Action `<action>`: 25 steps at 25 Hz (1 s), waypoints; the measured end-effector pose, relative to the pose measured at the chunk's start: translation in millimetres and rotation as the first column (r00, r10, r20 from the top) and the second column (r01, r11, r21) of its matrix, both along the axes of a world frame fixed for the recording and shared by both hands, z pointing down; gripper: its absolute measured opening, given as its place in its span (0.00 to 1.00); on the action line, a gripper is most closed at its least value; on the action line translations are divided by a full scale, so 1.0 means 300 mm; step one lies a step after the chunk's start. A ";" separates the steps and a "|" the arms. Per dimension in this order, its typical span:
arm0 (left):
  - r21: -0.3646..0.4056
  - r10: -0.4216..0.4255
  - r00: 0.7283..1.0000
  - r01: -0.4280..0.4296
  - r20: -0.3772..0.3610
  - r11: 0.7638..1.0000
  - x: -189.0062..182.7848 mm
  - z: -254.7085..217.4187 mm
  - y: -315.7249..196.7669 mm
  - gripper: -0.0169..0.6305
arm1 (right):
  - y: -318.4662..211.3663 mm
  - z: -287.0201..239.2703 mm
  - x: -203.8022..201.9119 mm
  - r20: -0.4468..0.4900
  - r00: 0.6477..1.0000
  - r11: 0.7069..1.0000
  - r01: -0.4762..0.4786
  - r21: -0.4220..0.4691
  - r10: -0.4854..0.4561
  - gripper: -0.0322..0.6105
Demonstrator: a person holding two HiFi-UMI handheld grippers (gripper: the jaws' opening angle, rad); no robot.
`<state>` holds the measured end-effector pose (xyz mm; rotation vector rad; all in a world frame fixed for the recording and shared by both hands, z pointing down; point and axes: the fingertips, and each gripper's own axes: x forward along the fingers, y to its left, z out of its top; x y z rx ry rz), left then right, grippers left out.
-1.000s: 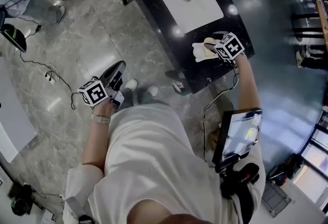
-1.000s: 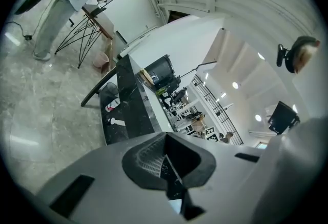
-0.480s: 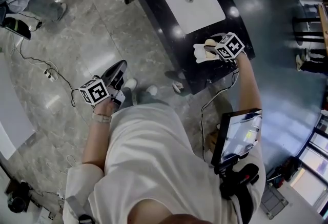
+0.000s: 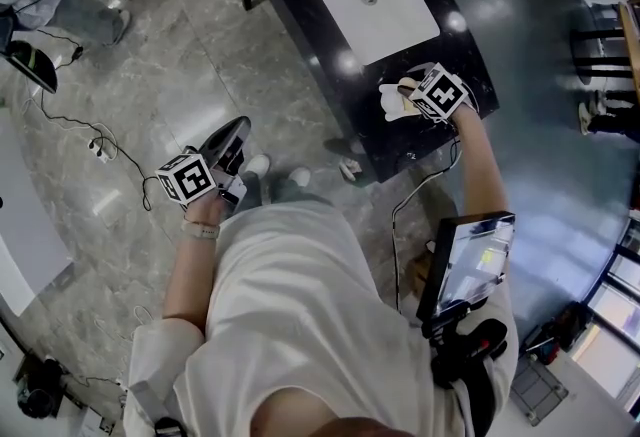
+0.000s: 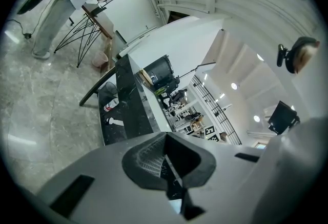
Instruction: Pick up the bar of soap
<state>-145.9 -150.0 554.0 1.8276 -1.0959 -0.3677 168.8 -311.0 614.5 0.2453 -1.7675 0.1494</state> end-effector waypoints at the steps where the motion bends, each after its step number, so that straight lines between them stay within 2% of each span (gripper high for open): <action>1: -0.001 0.001 1.000 -0.001 0.000 1.000 -0.003 0.000 0.003 0.04 | 0.004 -0.007 -0.003 -0.004 1.000 1.000 0.000 0.008 0.000 0.28; 6: 0.004 0.011 1.000 -0.011 0.000 1.000 -0.002 -0.002 0.010 0.04 | 0.017 -0.035 -0.002 -0.013 1.000 0.999 -0.004 0.046 0.005 0.26; 10: 0.008 0.012 1.000 -0.012 -0.001 1.000 -0.008 -0.010 0.017 0.04 | 0.030 -0.071 -0.003 -0.021 1.000 0.993 0.006 0.120 -0.004 0.26; 15: 0.007 0.010 1.000 -0.010 0.000 1.000 -0.019 -0.010 0.027 0.04 | 0.046 -0.108 0.008 0.007 0.999 0.980 -0.040 0.196 0.039 0.26; 25: 0.002 0.015 1.000 -0.015 0.003 1.000 -0.019 -0.007 0.033 0.04 | 0.104 -0.114 0.037 -0.011 0.998 0.974 -0.054 0.222 0.058 0.26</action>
